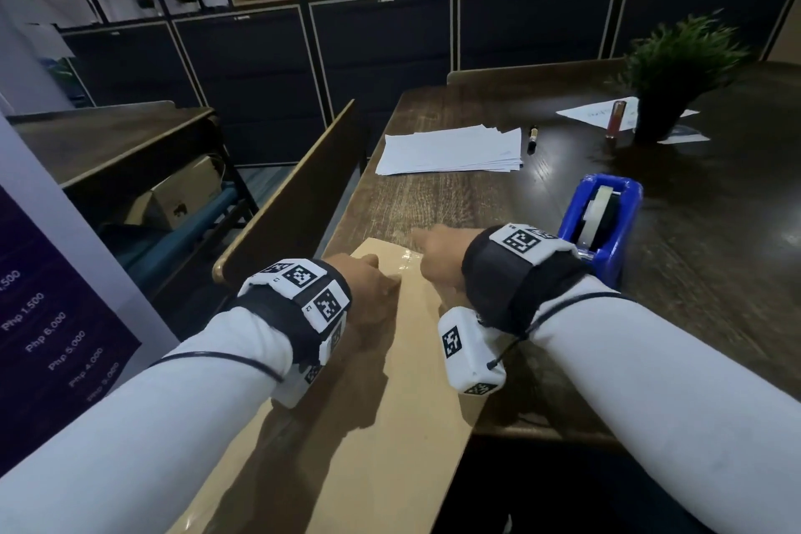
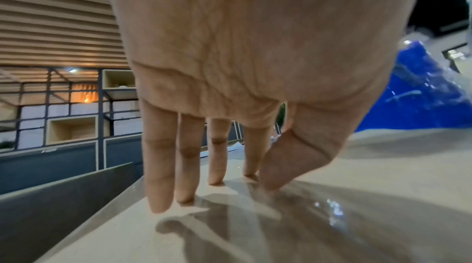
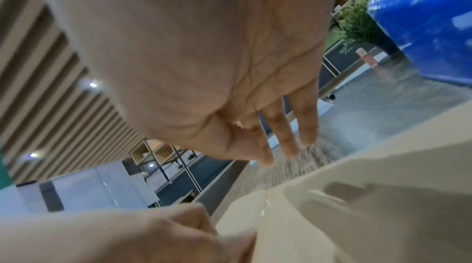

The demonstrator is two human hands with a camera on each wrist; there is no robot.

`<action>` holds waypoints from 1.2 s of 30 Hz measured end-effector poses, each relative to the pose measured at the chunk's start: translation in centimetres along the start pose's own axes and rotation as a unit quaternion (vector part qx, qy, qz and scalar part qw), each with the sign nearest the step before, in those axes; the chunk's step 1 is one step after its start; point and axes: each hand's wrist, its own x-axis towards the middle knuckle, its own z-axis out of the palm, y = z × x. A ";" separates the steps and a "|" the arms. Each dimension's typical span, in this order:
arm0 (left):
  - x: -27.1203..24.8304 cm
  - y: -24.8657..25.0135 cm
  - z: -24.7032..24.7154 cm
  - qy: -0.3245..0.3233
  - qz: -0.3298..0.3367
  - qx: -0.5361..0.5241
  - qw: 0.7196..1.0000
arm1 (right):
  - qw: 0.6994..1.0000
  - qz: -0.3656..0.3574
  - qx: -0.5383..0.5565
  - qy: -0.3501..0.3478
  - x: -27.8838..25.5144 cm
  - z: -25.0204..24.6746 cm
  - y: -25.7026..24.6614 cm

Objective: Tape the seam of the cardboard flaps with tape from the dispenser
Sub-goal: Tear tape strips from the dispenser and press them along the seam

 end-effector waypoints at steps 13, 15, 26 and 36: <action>0.9 2.2 -4.2 0.198 0.038 -0.199 0.959 | 0.954 0.068 0.048 0.289 -4.7 -4.8 11.0; 0.6 4.6 -5.8 0.223 0.088 -0.304 0.922 | 0.954 0.109 0.066 0.271 -5.1 -5.2 13.2; 1.3 11.1 -7.4 0.070 0.119 -0.556 0.820 | 0.969 0.131 0.069 0.198 -5.4 -3.8 16.9; 1.5 12.9 -8.0 0.030 0.101 -0.632 0.768 | 0.971 0.142 0.041 0.186 -5.3 -4.2 16.8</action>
